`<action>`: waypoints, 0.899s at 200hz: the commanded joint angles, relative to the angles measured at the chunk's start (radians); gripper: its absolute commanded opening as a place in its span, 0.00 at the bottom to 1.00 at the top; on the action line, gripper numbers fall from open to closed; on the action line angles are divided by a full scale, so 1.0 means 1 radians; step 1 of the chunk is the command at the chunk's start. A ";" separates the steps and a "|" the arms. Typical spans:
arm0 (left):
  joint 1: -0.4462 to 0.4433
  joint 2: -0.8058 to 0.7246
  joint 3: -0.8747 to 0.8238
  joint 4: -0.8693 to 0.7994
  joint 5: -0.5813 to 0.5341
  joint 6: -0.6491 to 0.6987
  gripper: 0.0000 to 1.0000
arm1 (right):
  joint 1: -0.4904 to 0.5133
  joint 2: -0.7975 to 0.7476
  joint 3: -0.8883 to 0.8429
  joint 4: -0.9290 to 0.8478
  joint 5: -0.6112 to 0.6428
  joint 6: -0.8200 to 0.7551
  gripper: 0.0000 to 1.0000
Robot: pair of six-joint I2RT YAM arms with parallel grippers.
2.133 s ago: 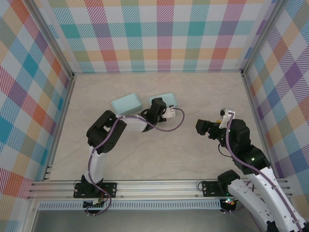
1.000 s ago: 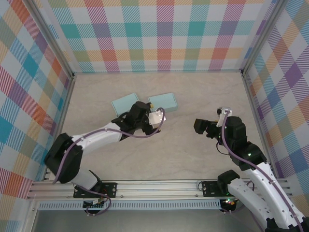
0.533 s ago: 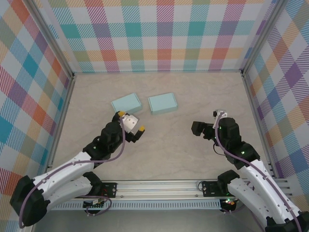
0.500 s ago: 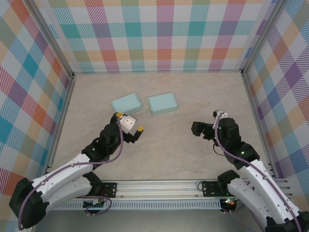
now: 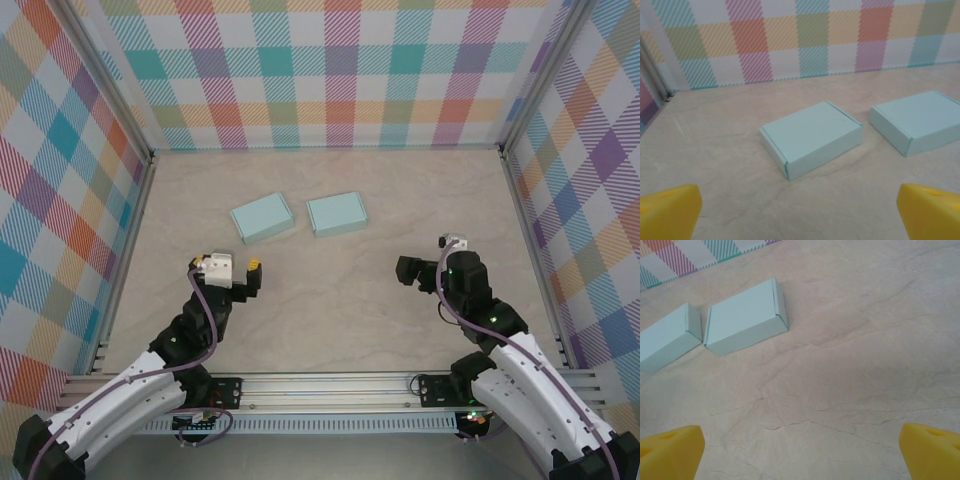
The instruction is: Fold the paper box
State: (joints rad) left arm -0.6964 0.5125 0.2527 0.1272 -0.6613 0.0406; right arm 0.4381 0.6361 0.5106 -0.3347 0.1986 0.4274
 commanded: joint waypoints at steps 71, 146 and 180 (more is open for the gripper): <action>0.399 0.308 -0.073 0.378 0.224 -0.062 1.00 | -0.018 0.122 -0.169 0.493 0.232 -0.361 1.00; 0.472 0.745 0.018 0.635 0.335 -0.034 1.00 | -0.218 0.248 -0.214 0.695 0.144 -0.444 1.00; 0.486 0.798 0.031 0.689 0.349 0.023 1.00 | -0.297 0.315 -0.244 0.804 0.072 -0.434 1.00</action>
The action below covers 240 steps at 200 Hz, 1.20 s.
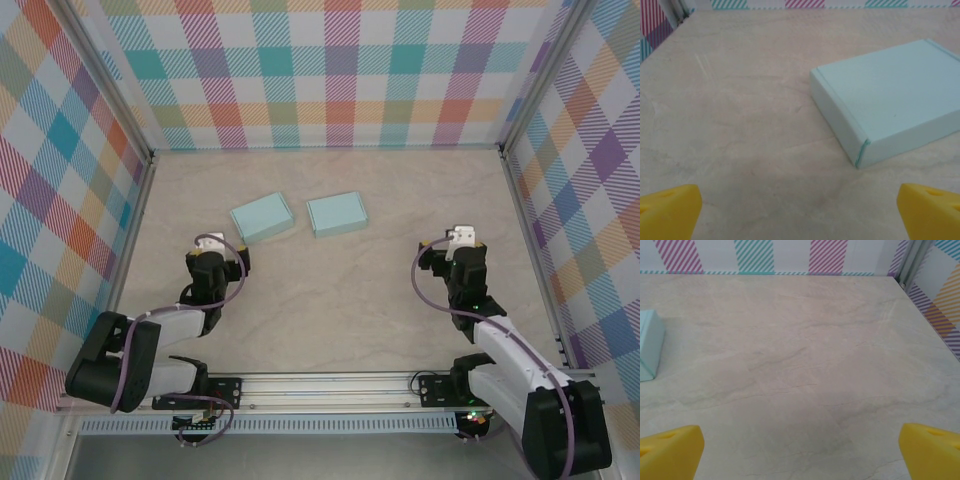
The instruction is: Fold the paper box
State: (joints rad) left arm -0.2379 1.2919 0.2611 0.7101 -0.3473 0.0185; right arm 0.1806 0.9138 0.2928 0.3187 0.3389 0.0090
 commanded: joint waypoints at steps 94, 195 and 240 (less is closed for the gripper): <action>0.120 0.260 0.053 0.288 0.227 0.057 1.00 | -0.132 0.270 -0.037 0.441 -0.224 -0.057 1.00; 0.200 0.276 0.162 0.100 0.347 0.005 1.00 | -0.161 0.478 -0.036 0.665 -0.403 -0.031 1.00; 0.199 0.276 0.162 0.098 0.347 0.006 1.00 | -0.166 0.613 0.013 0.704 -0.402 -0.026 1.00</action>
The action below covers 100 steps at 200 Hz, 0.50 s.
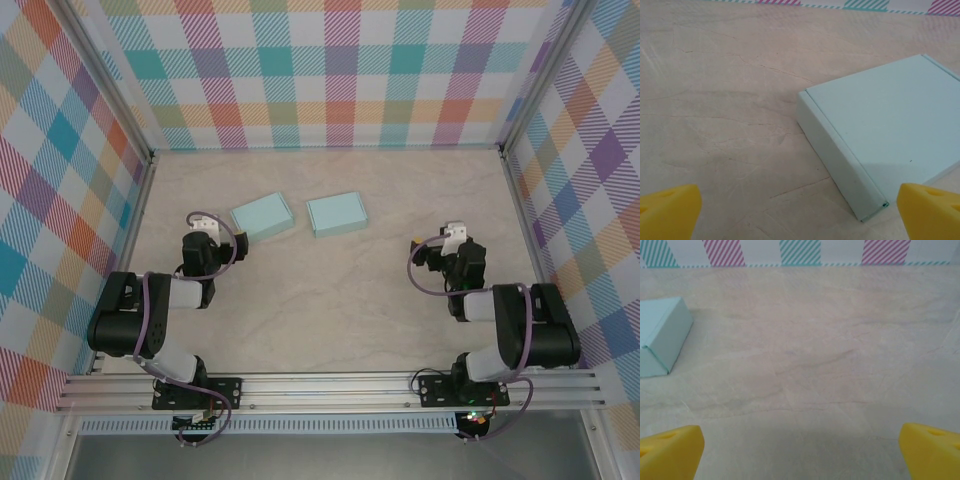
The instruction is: Fold the paper box
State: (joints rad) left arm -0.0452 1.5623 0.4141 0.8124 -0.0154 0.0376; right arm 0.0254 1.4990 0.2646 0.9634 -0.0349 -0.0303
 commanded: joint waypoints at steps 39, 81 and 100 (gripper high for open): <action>0.006 0.006 0.010 -0.007 0.014 -0.011 1.00 | -0.019 0.036 0.138 -0.116 0.066 0.060 1.00; 0.004 0.005 0.010 -0.007 0.012 -0.011 1.00 | -0.019 0.035 0.137 -0.118 0.066 0.058 1.00; 0.003 0.004 0.010 -0.006 0.010 -0.009 1.00 | -0.019 0.035 0.137 -0.119 0.066 0.057 1.00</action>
